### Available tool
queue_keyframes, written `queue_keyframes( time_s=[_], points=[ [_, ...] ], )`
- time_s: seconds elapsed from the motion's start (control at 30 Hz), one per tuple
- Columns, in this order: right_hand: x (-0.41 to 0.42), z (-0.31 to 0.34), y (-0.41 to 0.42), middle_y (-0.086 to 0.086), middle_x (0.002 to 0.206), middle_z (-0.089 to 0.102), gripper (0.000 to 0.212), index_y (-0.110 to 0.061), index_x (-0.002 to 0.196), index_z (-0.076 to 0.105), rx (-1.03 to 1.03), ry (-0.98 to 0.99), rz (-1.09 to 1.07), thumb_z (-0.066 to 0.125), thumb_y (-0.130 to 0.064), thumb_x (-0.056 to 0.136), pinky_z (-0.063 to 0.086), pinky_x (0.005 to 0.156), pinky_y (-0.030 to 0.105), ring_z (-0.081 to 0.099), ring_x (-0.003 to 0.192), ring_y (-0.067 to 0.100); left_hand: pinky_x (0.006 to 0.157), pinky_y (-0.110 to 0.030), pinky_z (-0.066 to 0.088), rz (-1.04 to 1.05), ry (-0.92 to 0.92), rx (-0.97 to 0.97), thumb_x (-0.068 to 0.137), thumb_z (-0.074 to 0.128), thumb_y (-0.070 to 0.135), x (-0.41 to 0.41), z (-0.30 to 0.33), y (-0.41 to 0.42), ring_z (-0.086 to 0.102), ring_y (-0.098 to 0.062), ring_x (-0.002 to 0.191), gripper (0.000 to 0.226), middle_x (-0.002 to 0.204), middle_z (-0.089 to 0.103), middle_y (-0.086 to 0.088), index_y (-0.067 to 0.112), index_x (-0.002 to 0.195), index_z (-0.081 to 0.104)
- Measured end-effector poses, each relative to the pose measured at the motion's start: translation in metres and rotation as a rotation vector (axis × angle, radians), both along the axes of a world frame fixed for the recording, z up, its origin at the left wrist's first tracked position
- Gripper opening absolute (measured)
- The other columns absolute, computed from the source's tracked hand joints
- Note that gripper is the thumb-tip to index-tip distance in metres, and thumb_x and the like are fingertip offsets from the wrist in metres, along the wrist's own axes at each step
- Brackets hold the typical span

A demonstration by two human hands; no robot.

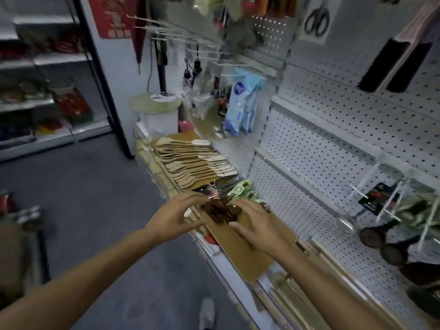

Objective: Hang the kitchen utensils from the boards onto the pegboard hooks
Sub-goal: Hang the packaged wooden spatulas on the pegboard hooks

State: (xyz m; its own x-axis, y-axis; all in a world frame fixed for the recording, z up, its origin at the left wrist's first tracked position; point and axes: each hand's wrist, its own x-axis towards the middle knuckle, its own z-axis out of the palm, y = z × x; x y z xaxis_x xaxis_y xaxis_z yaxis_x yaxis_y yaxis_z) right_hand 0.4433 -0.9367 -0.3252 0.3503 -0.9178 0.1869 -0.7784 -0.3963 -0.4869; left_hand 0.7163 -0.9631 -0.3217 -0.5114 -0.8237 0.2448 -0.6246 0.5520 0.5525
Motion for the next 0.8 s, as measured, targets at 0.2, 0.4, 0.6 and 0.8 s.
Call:
queue_keyframes(
  time_s=[0.2,0.4,0.6,0.8],
  points=[
    [0.038,-0.027,-0.084,-0.014,0.139,0.049,0.059,-0.029,0.14,0.046,0.035,0.022,0.06,0.049,-0.061,0.091,0.037,0.103,0.025,0.035,0.122,-0.005,0.104,-0.008,0.031,0.098,-0.049,0.043,0.085,0.062,0.06,0.043,-0.013,-0.064,0.048,0.002,0.125,0.054,0.136,0.054,0.019,0.038,0.134,0.055],
    [0.071,-0.05,-0.165,-0.014,0.141,0.046,0.053,-0.029,0.141,0.045,0.142,-0.005,0.085,0.057,-0.049,0.093,0.034,0.098,0.015,0.036,0.119,-0.006,0.106,-0.01,0.031,0.148,-0.118,0.123,0.085,0.068,0.054,0.074,-0.022,-0.144,0.044,0.004,0.129,0.054,0.141,0.05,0.022,0.04,0.135,0.052],
    [0.1,-0.063,-0.234,-0.01,0.143,0.047,0.054,-0.029,0.14,0.046,0.202,-0.014,0.063,0.056,-0.051,0.092,0.034,0.102,0.023,0.041,0.131,0.009,0.103,-0.005,0.027,0.138,-0.162,0.19,0.087,0.069,0.049,0.094,-0.035,-0.21,0.046,0.001,0.128,0.053,0.14,0.051,0.019,0.036,0.136,0.053],
    [0.124,-0.088,-0.291,-0.007,0.135,0.053,0.051,-0.025,0.138,0.049,0.276,-0.041,-0.084,0.058,-0.047,0.093,0.043,0.102,0.031,0.048,0.124,0.01,0.105,-0.02,0.042,0.044,-0.185,0.229,0.09,0.067,0.047,0.115,-0.079,-0.288,0.05,-0.003,0.125,0.047,0.138,0.052,0.019,0.036,0.134,0.054]
  ],
)
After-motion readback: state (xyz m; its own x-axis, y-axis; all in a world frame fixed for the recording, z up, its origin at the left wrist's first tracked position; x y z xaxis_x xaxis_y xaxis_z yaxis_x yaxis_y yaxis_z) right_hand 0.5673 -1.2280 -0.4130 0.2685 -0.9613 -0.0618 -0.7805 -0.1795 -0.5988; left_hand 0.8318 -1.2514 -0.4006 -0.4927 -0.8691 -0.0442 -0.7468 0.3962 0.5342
